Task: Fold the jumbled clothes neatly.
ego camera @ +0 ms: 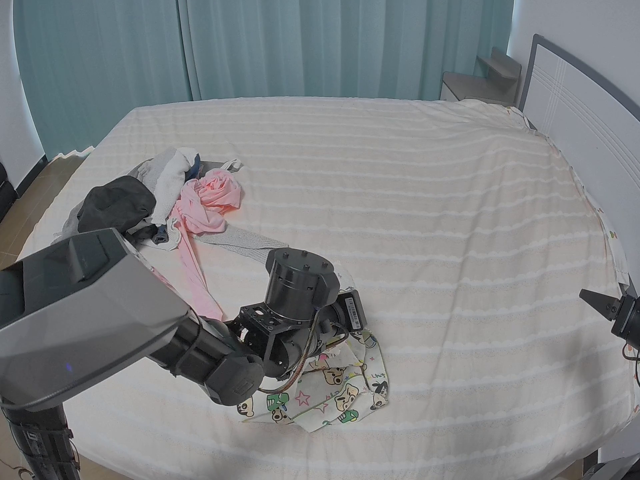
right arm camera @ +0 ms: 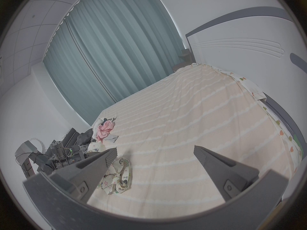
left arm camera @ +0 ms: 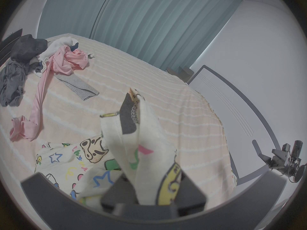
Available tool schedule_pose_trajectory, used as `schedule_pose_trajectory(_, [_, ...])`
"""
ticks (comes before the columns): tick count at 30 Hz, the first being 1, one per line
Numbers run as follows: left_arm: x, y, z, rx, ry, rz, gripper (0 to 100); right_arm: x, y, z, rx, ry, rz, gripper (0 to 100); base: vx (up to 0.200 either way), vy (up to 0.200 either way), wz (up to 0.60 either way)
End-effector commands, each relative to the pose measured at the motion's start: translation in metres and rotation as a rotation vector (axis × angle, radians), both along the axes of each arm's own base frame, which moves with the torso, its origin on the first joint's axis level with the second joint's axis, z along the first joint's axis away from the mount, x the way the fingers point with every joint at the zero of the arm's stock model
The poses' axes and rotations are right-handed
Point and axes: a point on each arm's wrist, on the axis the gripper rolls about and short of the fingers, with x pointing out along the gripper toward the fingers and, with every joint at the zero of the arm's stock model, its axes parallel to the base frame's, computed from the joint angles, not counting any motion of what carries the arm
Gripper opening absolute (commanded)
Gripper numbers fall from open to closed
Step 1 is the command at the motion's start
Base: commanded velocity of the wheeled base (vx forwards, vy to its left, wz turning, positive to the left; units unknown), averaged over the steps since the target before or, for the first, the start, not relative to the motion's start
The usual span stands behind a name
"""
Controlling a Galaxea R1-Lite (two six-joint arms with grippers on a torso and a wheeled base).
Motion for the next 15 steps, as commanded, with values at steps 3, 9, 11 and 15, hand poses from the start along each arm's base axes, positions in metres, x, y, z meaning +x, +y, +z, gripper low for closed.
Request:
schedule_pose_trajectory(3, [-0.003, -0.003, -0.0058, -0.001, -0.002, -0.009, 100, 0.0002, -0.0001, -0.0006, 0.001, 0.003, 0.0, 100, 0.0, 0.0, 0.0])
schedule_pose_trajectory(9, [-0.0034, -0.0047, -0.0019, -0.032, -0.044, -0.001, 100, -0.0002, 0.0001, -0.0014, 0.003, 0.006, 0.0, 100, 0.0, 0.0, 0.0])
schedule_pose_trajectory(11, [-0.0054, -0.0067, -0.0019, -0.029, -0.046, 0.001, 100, -0.0002, 0.0001, -0.0014, 0.001, 0.005, 0.0, 100, 0.0, 0.0, 0.0])
schedule_pose_trajectory(15, [-0.004, -0.005, 0.0011, -0.036, -0.064, 0.019, 100, -0.0007, 0.0003, -0.0032, -0.009, 0.01, 0.004, 100, 0.0, 0.0, 0.0])
